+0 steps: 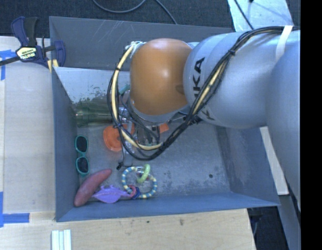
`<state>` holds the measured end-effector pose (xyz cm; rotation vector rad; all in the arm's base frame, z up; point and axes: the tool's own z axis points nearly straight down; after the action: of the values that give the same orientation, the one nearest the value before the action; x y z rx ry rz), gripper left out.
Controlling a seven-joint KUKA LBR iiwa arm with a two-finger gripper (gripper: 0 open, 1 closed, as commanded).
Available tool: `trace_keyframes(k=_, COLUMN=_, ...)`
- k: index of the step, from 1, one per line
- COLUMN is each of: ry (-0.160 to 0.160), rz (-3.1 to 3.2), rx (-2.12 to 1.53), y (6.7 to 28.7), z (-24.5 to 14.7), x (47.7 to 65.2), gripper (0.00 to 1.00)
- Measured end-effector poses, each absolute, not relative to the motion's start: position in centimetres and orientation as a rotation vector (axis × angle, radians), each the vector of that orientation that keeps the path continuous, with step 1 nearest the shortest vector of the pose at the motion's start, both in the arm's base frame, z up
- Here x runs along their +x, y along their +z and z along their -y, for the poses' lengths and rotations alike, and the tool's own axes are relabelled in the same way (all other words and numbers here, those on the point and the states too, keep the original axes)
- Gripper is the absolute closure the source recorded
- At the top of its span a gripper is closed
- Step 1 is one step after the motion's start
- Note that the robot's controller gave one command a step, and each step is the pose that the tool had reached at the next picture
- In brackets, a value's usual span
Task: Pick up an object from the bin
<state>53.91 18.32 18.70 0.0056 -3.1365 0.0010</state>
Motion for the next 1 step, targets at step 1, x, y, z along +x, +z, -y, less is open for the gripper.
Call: trace_keyframes(k=1, ry=-0.002, rz=3.144, rx=0.001, y=19.19, z=-18.23, x=54.06, gripper=0.00)
